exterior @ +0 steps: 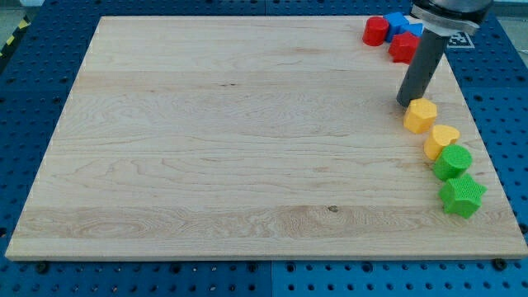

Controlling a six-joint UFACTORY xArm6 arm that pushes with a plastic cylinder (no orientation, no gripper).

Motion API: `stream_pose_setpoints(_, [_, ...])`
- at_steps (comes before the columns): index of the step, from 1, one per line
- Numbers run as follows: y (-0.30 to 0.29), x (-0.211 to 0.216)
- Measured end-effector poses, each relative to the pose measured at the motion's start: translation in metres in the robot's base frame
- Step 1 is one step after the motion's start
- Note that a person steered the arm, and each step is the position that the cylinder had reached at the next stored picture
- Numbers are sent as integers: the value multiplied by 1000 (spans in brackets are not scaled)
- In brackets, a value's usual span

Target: Push the red circle into the blue blocks

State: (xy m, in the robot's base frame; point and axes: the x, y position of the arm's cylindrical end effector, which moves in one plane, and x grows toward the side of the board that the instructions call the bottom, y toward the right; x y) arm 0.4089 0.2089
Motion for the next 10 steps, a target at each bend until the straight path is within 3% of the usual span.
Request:
stream_pose_setpoints(1, [0, 15])
stream_pose_setpoints(2, [-26, -9])
stream_pose_setpoints(3, [-75, -57])
stream_pose_setpoints(4, [-86, -126])
stream_pose_setpoints(5, [-69, -163])
stream_pose_setpoints(7, [22, -168])
stream_pose_setpoints(9, [-42, -168])
stream_pose_setpoints(10, [-102, -217])
